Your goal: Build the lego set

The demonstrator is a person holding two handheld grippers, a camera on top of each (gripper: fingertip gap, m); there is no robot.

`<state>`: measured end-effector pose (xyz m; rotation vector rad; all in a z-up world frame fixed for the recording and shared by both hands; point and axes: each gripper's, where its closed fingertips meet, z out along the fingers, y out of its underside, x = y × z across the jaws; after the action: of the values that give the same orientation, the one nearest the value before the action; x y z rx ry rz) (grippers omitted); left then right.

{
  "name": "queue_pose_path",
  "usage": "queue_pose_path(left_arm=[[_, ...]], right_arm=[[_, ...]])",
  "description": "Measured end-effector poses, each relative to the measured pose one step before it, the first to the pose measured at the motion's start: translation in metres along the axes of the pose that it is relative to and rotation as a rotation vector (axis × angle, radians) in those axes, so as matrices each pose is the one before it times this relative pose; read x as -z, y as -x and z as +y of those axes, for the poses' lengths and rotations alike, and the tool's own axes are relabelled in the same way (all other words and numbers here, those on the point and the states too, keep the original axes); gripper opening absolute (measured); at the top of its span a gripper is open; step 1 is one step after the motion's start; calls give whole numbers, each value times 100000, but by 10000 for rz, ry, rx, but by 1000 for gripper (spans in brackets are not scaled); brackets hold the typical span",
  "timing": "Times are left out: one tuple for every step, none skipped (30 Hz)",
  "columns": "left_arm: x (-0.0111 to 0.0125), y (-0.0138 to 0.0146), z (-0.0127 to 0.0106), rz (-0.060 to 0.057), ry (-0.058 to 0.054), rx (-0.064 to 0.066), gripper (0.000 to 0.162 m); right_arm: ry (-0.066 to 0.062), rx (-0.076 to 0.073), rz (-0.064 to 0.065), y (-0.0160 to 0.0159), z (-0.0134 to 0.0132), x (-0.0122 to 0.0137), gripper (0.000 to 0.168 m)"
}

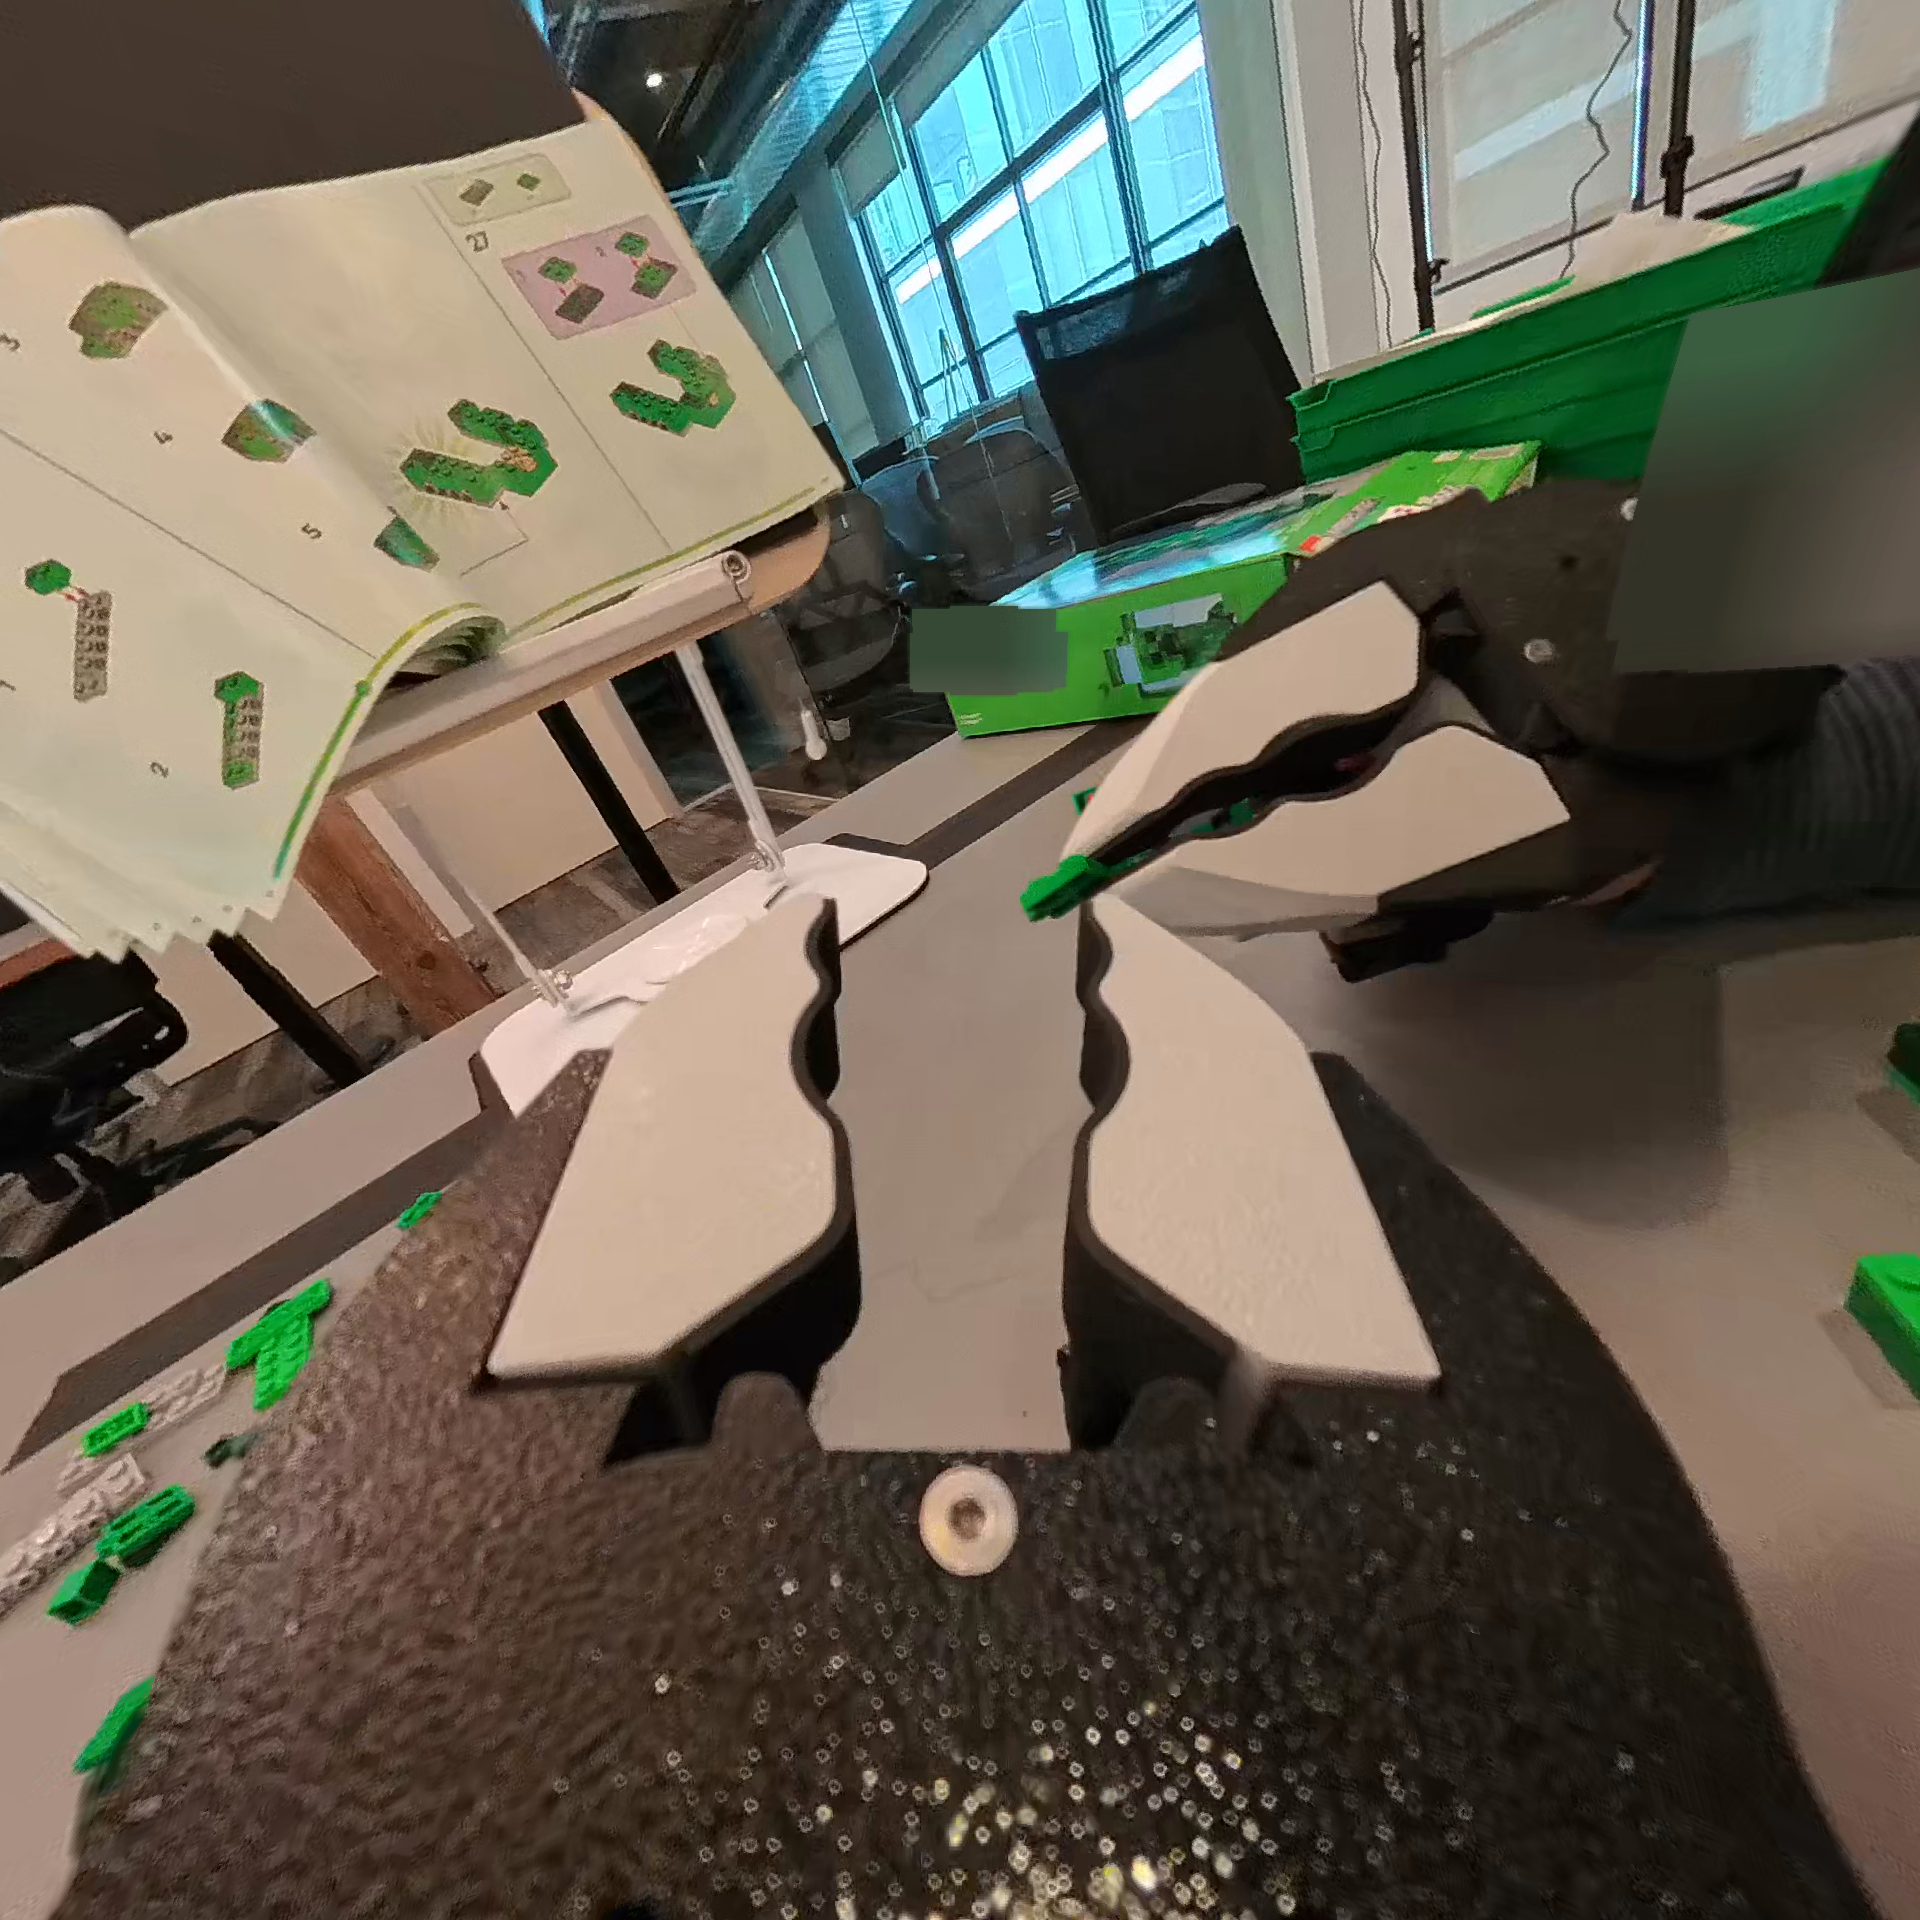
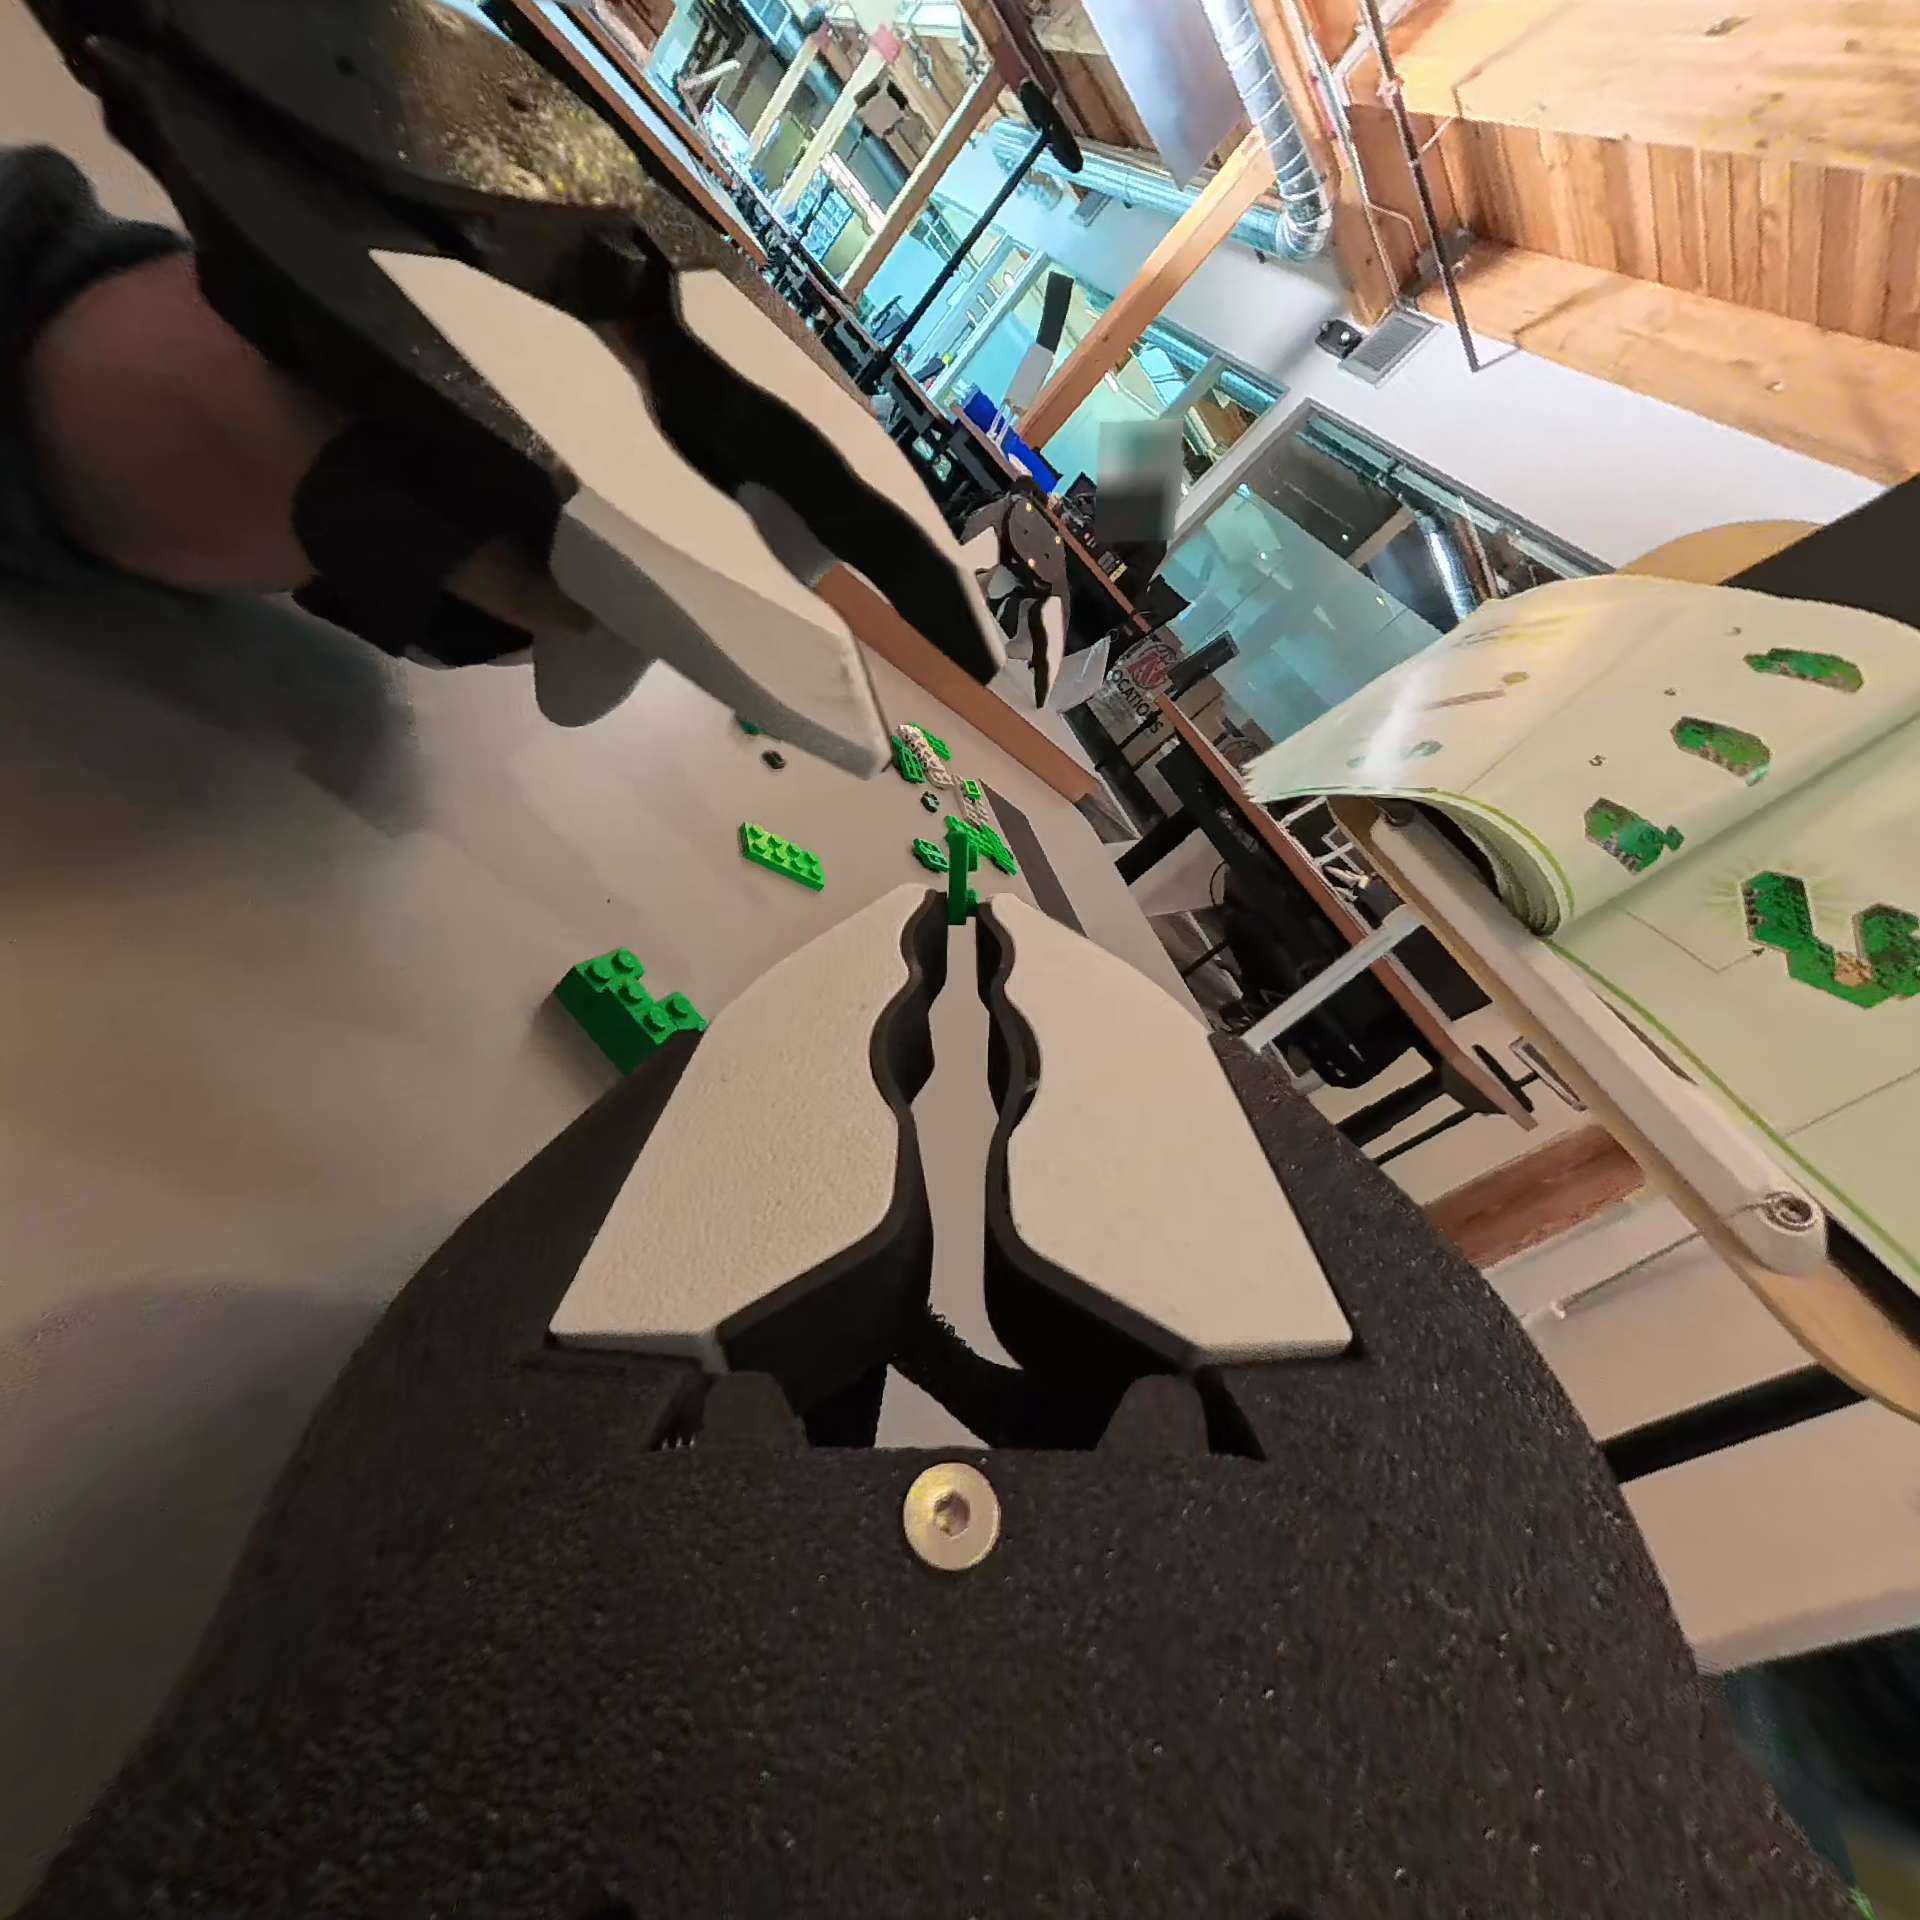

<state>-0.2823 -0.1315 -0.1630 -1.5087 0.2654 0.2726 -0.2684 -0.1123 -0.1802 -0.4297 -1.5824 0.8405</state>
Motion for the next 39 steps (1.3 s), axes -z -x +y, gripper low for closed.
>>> queue_pose_path(left_arm=[[46,88,-31,25,-61,164,43],[45,110,-29,7,-49,172,43],[47,138,-19,-3,-47,161,43],[38,89,-17,23,-48,164,43],[23,75,-12,33,-41,168,43],[20,61,1,36,-33,151,43],[-2,0,15,72,-25,141,43],[-17,-44,46,94,-6,147,43],[-44,-63,44,98,14,121,43],[-34,-84,49,89,13,79,43],[-33,-109,47,95,18,49,43],[-52,-125,45,90,38,20,43],[-43,-109,59,61,42,-22,43],[-62,-143,59,67,48,-53,43],[-72,-173,77,84,65,-64,44],[-86,-204,97,91,78,-75,44],[-94,-176,101,66,86,-92,44],[-72,-140,83,30,79,-106,44],[-69,-137,79,29,69,-100,44],[-70,-116,78,32,62,-80,44],[-50,-93,59,26,58,-57,44],[-46,-52,58,12,43,-41,44],[-19,-28,27,0,23,-27,43],[-6,-16,6,4,9,-11,43],[-9,5,2,-6,1,5,43],[8,22,-12,-9,-6,15,43],[7,27,-4,-10,-9,18,42],[8,40,-11,-18,-7,19,42],[9,39,-10,-15,-6,15,42],[7,6,-4,-4,-5,11,41],[0,14,2,0,-2,7,41],[-8,8,4,-7,3,4,41],[2,1,4,1,3,-3,41],[-8,-5,3,0,4,-5,41],[-5,-11,9,3,9,-3,40],[-12,0,14,3,11,-2,40],[-14,-7,21,0,11,-4,40],[-3,-13,11,7,11,-7,40],[-16,-21,6,9,8,-11,39]], right_arm=[[4,70,-3,62,-15,-2,5],[15,60,-3,42,11,-18,5],[15,56,-7,51,9,-18,5],[10,49,-6,40,2,-19,5],[11,50,-5,47,8,-9,5],[7,48,-9,47,-5,-12,5],[2,49,-15,62,-20,-8,5],[7,60,-16,67,-12,-18,5],[9,74,-15,79,-5,-10,5],[14,89,-19,90,-19,-24,5],[12,100,-21,97,-20,-7,5],[4,107,-15,104,-39,-18,5],[2,113,-19,106,-45,-10,5],[3,118,-30,127,-58,-25,5],[12,116,-41,154,-34,-29,5],[21,123,-38,144,-22,-33,5],[22,128,-32,139,-33,-26,5],[11,120,-21,120,-37,-19,5],[9,105,-23,111,-30,-24,5],[8,79,-22,89,-29,-6,5],[6,50,-17,68,-20,-8,5],[3,26,-9,34,-2,-8,5],[1,-1,5,-6,1,1,5],[-3,-11,16,-32,6,4,5],[-8,-28,14,-35,8,16,5],[0,-38,2,-23,16,3,5],[27,-59,-33,22,34,1,5],[42,-83,-57,42,55,-12,5],[26,-50,-26,19,49,-19,5],[5,-7,15,-28,24,-1,5],[-8,-1,19,-33,4,10,5],[-8,-11,4,-10,-11,7,5],[-1,-9,2,-15,8,6,5],[9,-9,1,-5,23,-10,5],[6,-13,-2,2,20,-12,5],[-2,-13,7,-20,7,5,5],[-7,-13,9,-19,-1,11,5],[-2,-14,7,-13,14,-6,5],[5,-14,10,-25,18,0,5]])
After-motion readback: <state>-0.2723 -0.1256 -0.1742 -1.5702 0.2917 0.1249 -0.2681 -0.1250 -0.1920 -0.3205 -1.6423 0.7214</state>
